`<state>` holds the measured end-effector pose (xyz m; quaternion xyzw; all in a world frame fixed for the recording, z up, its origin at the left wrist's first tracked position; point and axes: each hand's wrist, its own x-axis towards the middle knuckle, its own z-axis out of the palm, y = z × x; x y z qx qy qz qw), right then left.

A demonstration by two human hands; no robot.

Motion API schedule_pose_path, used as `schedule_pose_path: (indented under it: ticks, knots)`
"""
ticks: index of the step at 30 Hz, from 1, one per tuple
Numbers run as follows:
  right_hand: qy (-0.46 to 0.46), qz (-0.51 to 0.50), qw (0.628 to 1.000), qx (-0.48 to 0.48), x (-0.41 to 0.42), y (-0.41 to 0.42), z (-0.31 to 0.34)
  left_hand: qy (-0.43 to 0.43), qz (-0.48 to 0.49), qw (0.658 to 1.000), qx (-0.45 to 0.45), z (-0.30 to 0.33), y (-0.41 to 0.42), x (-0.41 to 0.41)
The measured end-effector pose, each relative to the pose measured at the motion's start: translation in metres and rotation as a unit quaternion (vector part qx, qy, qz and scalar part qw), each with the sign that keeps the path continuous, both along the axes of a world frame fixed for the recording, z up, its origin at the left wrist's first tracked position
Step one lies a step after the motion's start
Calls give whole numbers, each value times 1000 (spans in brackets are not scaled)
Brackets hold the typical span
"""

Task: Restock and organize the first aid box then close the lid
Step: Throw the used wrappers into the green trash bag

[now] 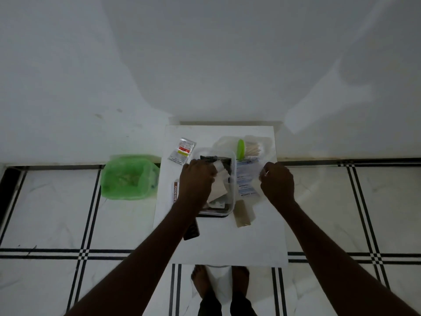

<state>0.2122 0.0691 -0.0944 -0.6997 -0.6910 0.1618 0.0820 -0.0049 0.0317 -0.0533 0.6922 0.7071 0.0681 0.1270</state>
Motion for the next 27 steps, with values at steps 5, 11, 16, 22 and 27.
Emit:
schedule_pose_path:
  ticks: [5, 11, 16, 22, 27]
  knots:
    - [126, -36, 988, 77, -13, -2, 63, -153, 134, 979, 19, 39, -12, -22]
    - [257, 1, 966, 39, -66, -16, 110, -254, 277, 927, 14, 60, -51, -67]
    - [280, 52, 958, -11, -143, -33, 105, -289, 379, 879, 25, 57, -92, -124]
    - [244, 124, 957, -95, -272, -60, 67, -342, 502, 794, 36, 29, -133, -227]
    - [204, 121, 958, -160, -371, -64, 15, -379, 565, 732, 25, -28, -142, -311]
